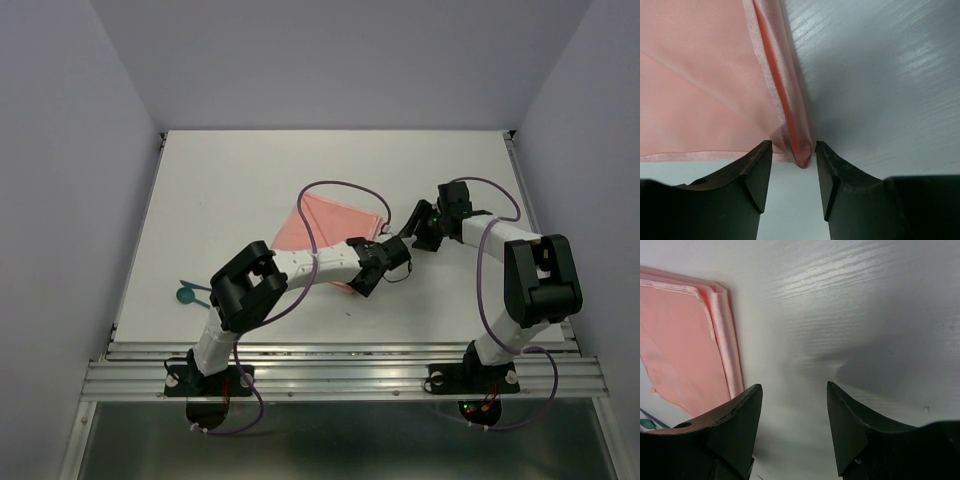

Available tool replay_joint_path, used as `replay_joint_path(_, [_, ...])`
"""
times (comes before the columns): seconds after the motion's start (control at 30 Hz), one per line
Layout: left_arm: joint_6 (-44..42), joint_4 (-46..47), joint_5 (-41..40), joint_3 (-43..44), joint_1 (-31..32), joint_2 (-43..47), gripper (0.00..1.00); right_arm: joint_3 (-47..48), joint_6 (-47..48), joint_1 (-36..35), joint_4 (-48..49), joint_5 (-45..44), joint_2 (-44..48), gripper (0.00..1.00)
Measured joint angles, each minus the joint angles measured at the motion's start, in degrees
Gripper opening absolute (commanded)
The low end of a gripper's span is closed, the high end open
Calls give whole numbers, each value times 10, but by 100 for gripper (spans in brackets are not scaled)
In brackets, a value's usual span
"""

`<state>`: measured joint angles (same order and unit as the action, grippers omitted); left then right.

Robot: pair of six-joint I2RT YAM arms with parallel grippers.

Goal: Fold the napkin into a case and place the utensils inside
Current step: Pick up the upper triangle-folded napkin from the center of the board.

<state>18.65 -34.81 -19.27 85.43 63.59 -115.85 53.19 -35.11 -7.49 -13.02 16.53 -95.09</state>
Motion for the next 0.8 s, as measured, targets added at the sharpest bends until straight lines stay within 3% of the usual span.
replay_joint_path(0.8, [-28, 28, -5, -29, 2, -2, 37, 0, 0, 0, 0, 0, 0, 60])
